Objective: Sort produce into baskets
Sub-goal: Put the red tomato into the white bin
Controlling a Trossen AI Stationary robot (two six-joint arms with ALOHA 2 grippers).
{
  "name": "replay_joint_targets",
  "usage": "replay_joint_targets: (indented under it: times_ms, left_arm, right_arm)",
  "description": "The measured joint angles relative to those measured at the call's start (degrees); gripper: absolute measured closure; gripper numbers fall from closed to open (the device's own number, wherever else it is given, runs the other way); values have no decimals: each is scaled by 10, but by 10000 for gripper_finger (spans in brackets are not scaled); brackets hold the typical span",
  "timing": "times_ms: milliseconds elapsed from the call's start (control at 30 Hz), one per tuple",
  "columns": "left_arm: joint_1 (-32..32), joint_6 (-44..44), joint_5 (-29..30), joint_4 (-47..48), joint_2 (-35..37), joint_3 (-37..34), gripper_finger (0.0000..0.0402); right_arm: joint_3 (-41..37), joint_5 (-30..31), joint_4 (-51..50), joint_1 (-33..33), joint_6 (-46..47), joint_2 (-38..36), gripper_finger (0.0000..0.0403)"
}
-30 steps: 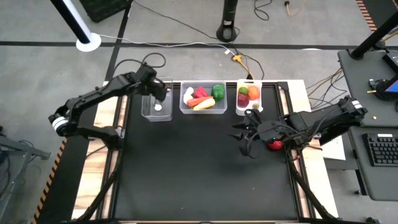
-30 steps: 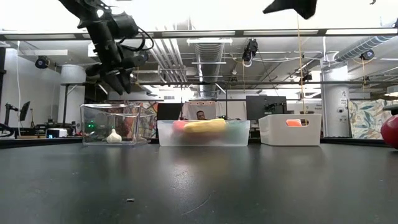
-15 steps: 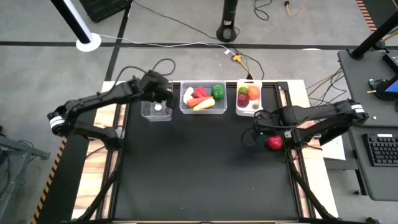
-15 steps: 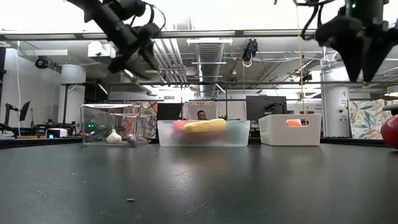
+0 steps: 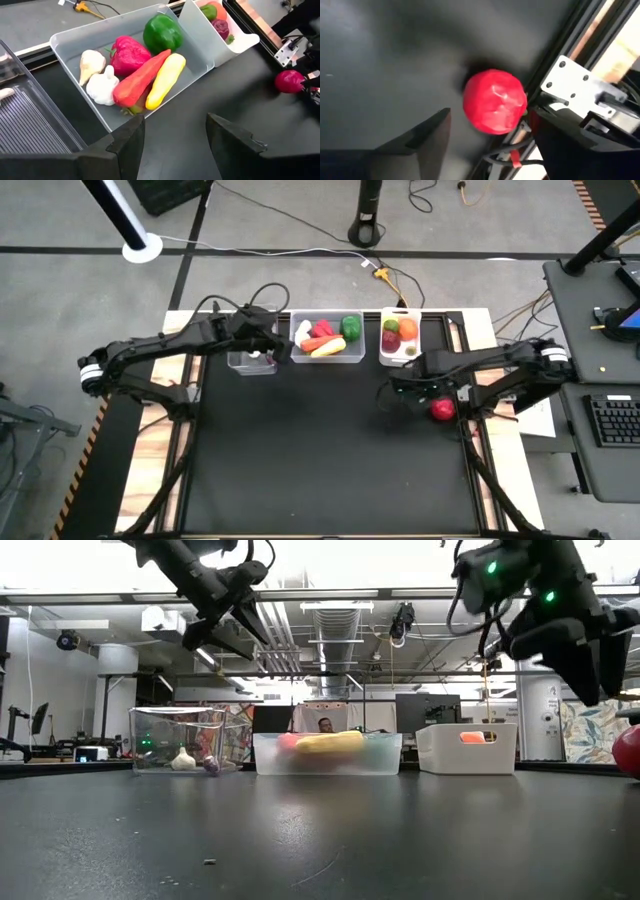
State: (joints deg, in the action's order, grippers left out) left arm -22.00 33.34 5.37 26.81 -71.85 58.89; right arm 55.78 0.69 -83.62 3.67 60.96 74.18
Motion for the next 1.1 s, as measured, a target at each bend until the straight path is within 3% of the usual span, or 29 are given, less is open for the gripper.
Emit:
replay_joint_targets:
  times_ms: [267, 500, 800, 1100]
  left_arm:
    - [0, -26, 1, -2, 0, 0, 210]
    - [0, -37, 2, -6, 0, 0, 210]
    - [0, -43, 3, -11, 0, -1, 210]
    - [0, -43, 12, -18, 0, -1, 210]
  right_arm:
    - [-30, -61, 1, 44, -50, 44, 72]
    - [-74, -88, 24, 69, -65, 48, 54]
    - [-103, -102, 81, 72, -63, 49, 59]
    - [-103, -101, 86, 72, -66, 55, 131]
